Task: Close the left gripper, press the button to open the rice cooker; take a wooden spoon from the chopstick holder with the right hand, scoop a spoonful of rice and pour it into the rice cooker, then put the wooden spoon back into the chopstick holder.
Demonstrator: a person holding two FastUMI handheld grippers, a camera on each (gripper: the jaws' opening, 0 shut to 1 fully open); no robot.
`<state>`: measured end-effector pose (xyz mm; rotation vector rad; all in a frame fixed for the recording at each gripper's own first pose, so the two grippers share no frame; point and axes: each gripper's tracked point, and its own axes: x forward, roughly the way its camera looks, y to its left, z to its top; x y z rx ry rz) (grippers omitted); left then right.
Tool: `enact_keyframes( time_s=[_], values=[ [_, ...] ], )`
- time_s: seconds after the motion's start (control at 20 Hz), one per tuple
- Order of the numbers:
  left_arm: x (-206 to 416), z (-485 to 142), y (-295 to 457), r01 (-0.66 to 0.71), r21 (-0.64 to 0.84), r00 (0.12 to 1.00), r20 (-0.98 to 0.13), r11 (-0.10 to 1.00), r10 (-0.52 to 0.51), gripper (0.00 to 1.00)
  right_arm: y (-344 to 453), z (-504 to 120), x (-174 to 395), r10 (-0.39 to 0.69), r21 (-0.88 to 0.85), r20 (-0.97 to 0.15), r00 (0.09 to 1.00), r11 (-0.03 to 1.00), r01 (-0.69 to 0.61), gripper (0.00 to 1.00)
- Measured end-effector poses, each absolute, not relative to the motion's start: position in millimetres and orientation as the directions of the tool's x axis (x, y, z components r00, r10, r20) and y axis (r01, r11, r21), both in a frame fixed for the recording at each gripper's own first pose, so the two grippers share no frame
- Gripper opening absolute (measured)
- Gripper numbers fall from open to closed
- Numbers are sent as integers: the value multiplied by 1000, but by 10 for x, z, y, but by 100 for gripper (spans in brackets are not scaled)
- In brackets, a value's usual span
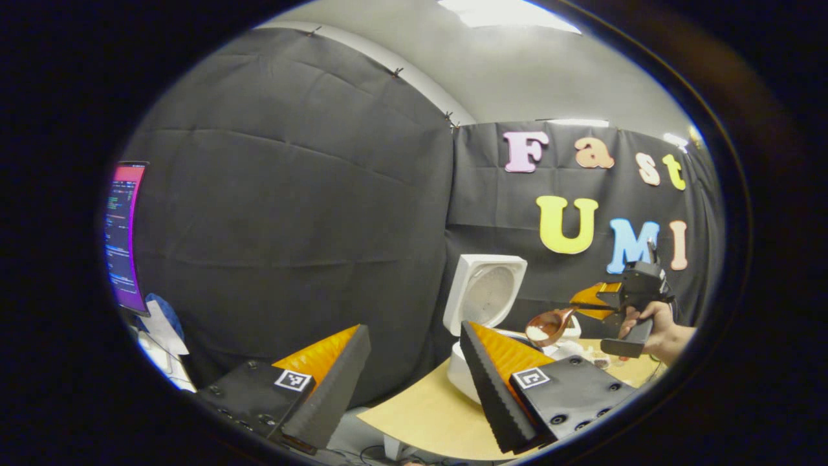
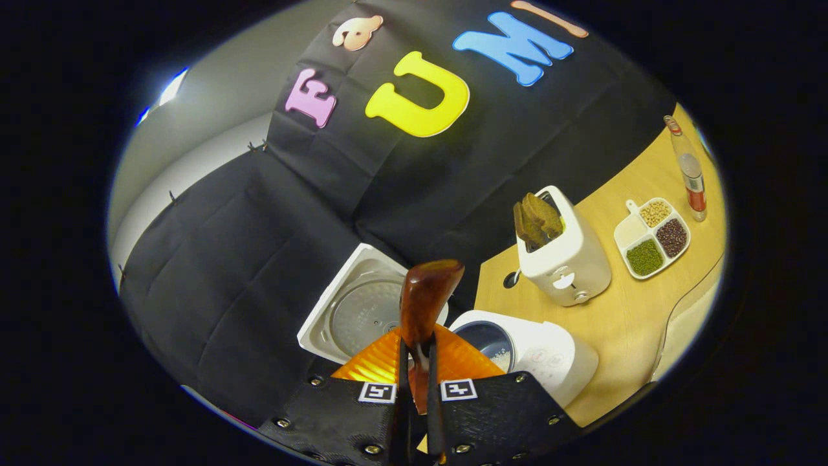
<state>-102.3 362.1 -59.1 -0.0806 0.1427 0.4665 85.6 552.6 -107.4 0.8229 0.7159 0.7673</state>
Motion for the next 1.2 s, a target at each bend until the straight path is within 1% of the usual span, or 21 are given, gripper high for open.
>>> enact_keyframes(
  time_s=[0.15,0.2,0.25,0.3,0.45,0.5,0.55,0.6,0.65,0.8,0.85,1.0,1.05,1.2],
  values=[
    [-1121,-647,3718,-481,-31,867,-165,876,470,99,5730,-1264,843,803,768,-285,524,518,-375,11],
    [-1101,-653,3701,-489,-29,862,-168,872,478,97,5782,-1314,825,801,743,-297,519,535,-401,11],
    [-1100,-672,3719,-497,-27,857,-172,867,486,97,5831,-1375,801,801,716,-308,513,551,-429,10],
    [-1112,-712,3753,-505,-25,851,-178,863,494,99,5860,-1425,767,800,684,-320,507,566,-461,11],
    [-1135,-794,3793,-527,-23,837,-190,850,513,99,5898,-1506,781,780,560,-349,519,618,-552,10],
    [-1148,-817,3805,-531,-24,834,-194,847,517,97,5895,-1508,784,774,514,-351,528,630,-582,10],
    [-1148,-835,3816,-534,-25,831,-196,845,520,99,5899,-1506,790,771,470,-348,534,636,-612,10],
    [-1205,-828,3821,-537,-25,829,-198,843,522,97,5906,-1509,789,770,428,-343,538,638,-640,10],
    [-1247,-841,3825,-541,-26,826,-202,841,526,97,5914,-1503,794,772,389,-335,540,636,-667,10],
    [-1297,-895,3839,-544,-37,823,-218,838,524,97,5975,-1463,806,771,223,-310,556,628,-746,11],
    [-1301,-886,3837,-543,-37,824,-218,839,523,99,5977,-1435,808,769,162,-303,564,624,-764,10],
    [-1285,-880,3843,-544,-21,824,-204,839,529,99,6028,-1356,804,766,16,-273,582,609,-793,11],
    [-1279,-873,3844,-545,-20,823,-202,838,530,97,6049,-1337,801,764,-25,-266,588,604,-796,11],
    [-1298,-867,3829,-545,-29,824,-204,838,529,99,6012,-1252,802,756,-165,-231,613,590,-790,11]
  ],
)
